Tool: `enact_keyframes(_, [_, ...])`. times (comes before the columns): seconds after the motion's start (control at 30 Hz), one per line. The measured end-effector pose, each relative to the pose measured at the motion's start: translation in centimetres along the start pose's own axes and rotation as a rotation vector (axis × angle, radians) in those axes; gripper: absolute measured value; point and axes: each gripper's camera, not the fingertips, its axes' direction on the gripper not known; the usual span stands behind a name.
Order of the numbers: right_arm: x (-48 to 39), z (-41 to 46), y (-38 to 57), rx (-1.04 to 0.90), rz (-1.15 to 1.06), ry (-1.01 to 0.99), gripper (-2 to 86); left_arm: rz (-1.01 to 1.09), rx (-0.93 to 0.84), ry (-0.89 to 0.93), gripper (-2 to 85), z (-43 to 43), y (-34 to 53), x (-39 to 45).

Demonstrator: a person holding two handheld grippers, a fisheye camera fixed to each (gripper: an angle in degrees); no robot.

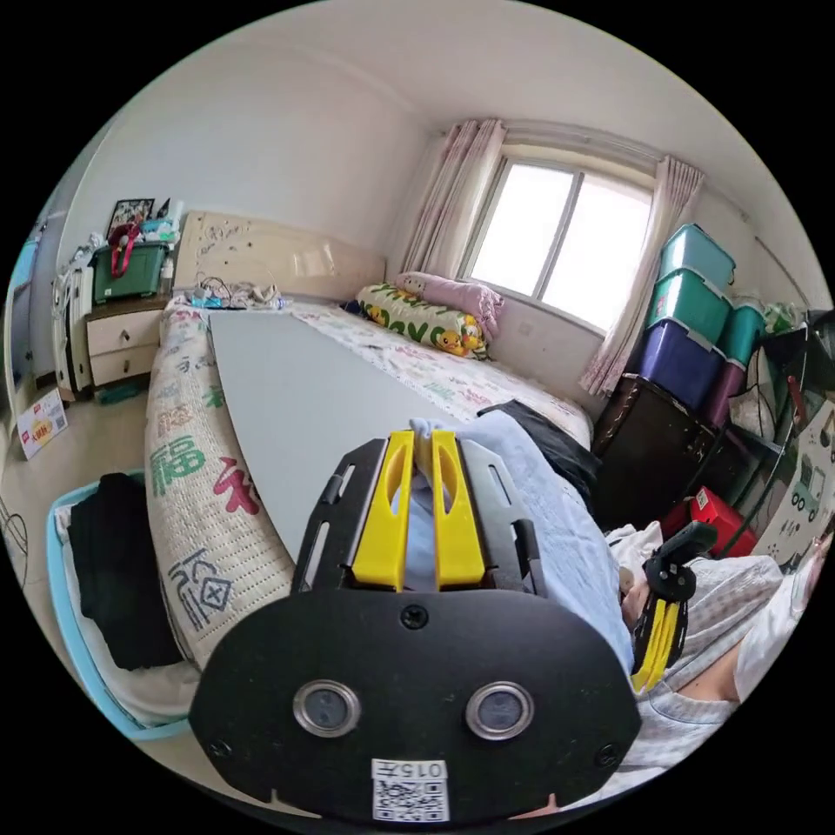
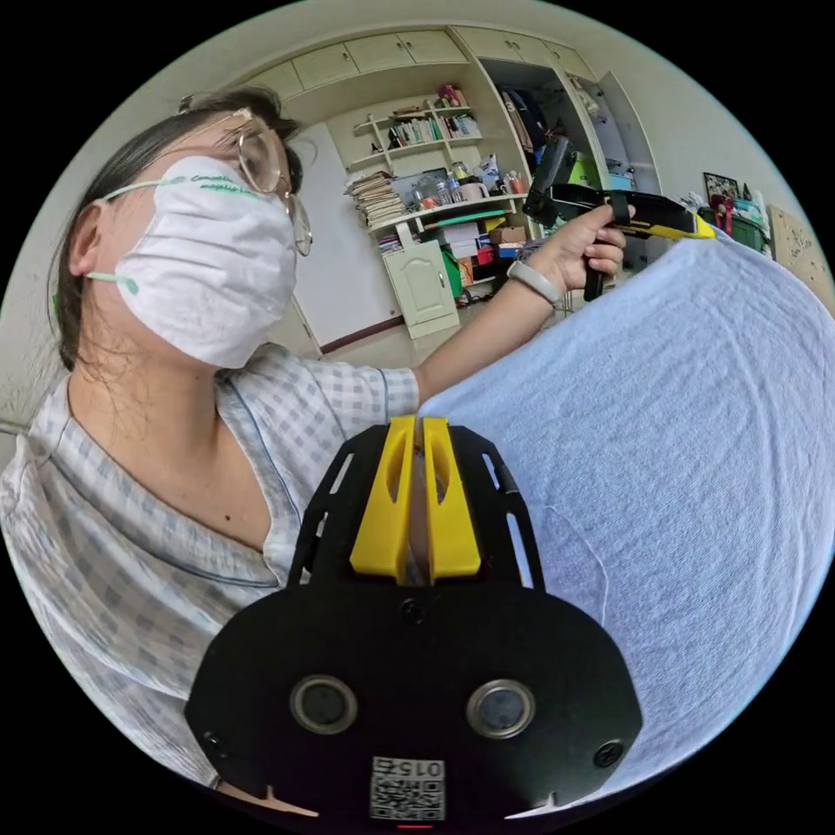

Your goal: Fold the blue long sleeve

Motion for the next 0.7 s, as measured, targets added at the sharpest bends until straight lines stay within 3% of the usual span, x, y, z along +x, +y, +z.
enact_keyframes(0.13, [0.8,5.4,-0.1,-0.157,0.013,0.117,0.4,0.056,-0.062,-0.133,2.1,-0.8,0.4,1.4])
enact_keyframes(0.3, [1.8,12.2,1.4,-0.272,-0.052,0.334,0.4,0.091,-0.343,-0.272,2.3,5.1,0.6,1.3])
enact_keyframes(0.5, [4.6,14.7,2.4,-0.259,0.001,0.298,-0.1,0.127,-0.469,-0.344,2.7,7.9,1.2,3.0])
enact_keyframes(0.7, [7.0,15.9,3.5,-0.231,0.055,0.283,0.5,0.143,-0.465,-0.355,3.5,7.0,2.1,4.0])
